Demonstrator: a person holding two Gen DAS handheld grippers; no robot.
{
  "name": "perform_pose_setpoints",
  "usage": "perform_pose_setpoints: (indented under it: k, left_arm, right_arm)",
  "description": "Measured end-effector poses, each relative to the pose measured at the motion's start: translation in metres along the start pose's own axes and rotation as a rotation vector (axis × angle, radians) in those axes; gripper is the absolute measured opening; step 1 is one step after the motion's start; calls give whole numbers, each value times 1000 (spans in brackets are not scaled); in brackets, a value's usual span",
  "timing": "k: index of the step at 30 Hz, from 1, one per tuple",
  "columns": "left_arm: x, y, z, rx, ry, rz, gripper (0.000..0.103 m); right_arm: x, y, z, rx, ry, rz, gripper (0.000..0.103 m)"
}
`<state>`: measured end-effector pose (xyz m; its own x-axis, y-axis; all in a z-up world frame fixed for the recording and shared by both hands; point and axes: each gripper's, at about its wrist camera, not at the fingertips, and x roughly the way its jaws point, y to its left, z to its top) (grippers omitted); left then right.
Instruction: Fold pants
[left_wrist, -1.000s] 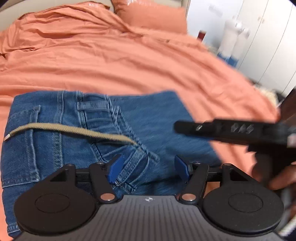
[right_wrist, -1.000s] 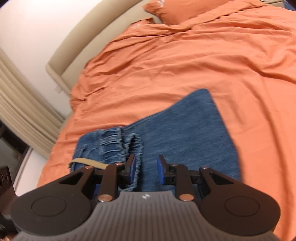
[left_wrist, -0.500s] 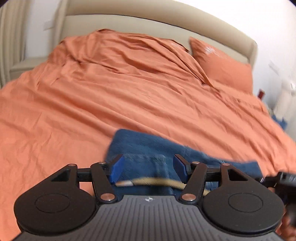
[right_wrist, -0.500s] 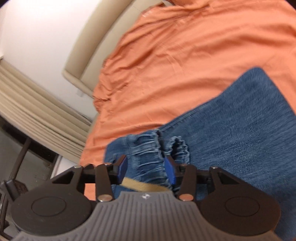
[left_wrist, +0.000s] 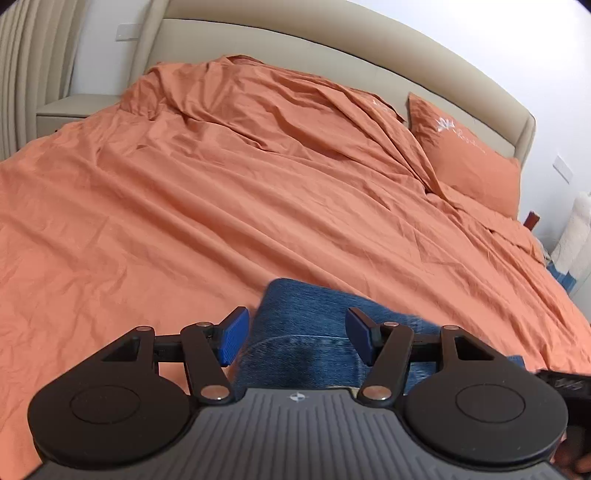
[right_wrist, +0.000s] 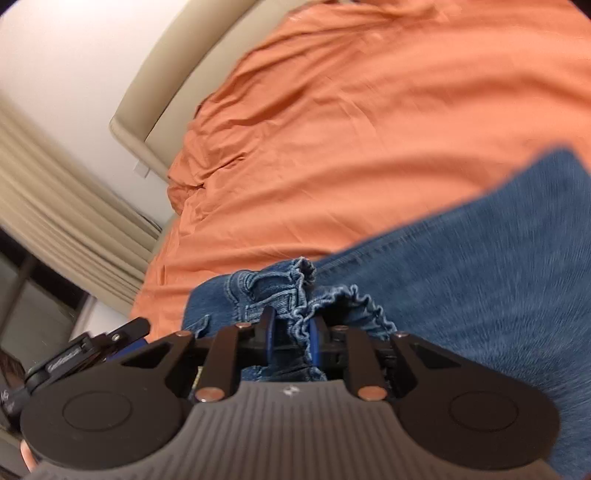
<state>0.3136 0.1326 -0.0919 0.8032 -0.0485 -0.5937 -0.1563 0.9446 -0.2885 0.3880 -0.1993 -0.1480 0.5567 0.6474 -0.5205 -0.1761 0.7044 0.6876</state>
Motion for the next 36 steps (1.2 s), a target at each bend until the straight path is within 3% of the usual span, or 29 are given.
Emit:
perform_pose_setpoints:
  k: [9,13,16,20,27,32,36]
  left_arm:
    - [-29,23,11,-66,-57,-53,70]
    - [-31,26,10,-94,-54,-96,67]
    - [-27,18,6,-62,-37,-123,66]
    - [-20,-1,-1,17,-11,-149,65]
    - [0,-24,-17,124,54,-152,64]
    - [14,-31,-23,171,95,-142,64]
    - [19,-37,-28,208,123,-144,64]
  right_arm:
    - [-60,122,55,-195,5,19,10]
    - [-91,139,81,-208,-37,-40,10]
    - [-107,120,91,-169,-55,-125,10]
    - [-115,66,90,-101,-65,-229,10]
    - [-90,-45,75,8,-11,-368,9]
    - [-68,-91,64,38,33,-418,9]
    - [-57,-107,58,50,54,-452,21]
